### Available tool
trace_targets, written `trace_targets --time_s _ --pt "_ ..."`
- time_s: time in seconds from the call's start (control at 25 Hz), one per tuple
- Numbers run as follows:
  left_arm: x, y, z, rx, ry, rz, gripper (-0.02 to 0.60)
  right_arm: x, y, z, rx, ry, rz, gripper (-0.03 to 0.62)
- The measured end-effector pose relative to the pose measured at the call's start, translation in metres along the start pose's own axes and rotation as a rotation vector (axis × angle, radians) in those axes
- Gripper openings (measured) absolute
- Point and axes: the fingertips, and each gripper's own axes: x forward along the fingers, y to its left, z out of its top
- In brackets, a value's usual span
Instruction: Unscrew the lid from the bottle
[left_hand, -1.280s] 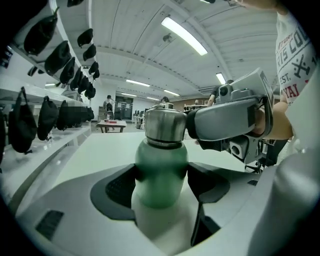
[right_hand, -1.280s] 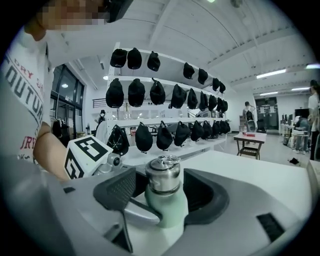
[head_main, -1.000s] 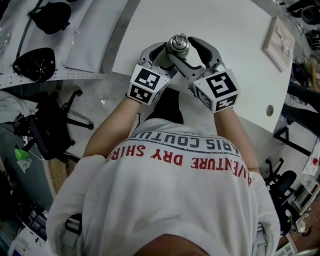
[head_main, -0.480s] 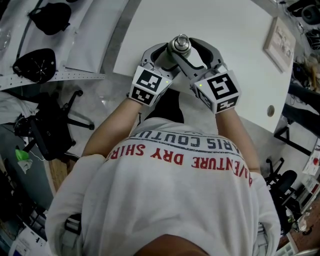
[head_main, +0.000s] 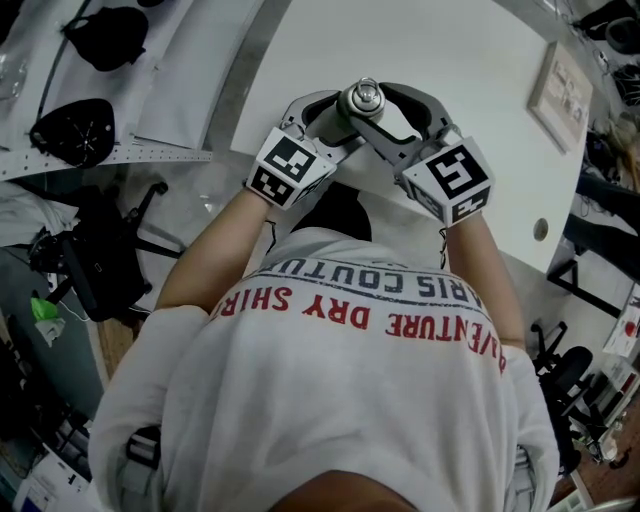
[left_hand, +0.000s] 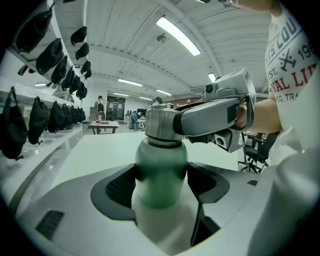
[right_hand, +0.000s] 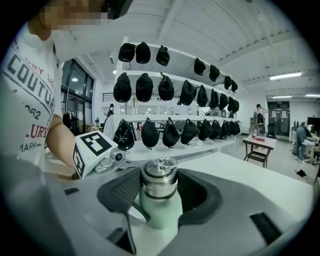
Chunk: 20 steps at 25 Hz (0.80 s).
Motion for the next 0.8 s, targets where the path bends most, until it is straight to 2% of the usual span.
trace_targets --time_s 0.6,0.8 --pt "-0.0033 0.0003 -0.0032 0.153 0.111 -0.301 0.341 0.0032 0.0044 0.0015 -0.126 0.083 0.254 0.230" --pt "-0.0044 0.0015 -0.0034 0.195 0.136 -0.376 0.342 0.0049 0.0057 0.0028 -0.167 0.108 0.338 0.230"
